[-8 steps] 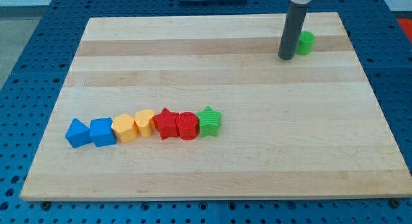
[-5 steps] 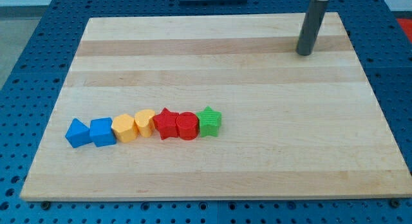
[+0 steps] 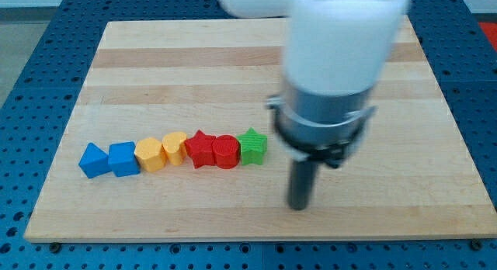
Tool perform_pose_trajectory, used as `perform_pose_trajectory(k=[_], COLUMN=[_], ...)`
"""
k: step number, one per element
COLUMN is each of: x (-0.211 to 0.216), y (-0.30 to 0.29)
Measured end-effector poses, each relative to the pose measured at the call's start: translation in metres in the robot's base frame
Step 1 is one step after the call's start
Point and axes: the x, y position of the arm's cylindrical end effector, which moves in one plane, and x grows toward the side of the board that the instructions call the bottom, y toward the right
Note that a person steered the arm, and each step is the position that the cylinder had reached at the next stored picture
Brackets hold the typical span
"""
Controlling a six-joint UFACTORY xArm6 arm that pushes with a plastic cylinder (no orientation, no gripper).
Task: Place green star to the bottom of the green circle
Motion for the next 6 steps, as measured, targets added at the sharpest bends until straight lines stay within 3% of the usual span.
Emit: perform_pose_trajectory(k=[1, 3, 4, 6], x=[-0.011, -0.077, -0.088, -0.086], y=[-0.037, -0.034, -0.011, -0.042])
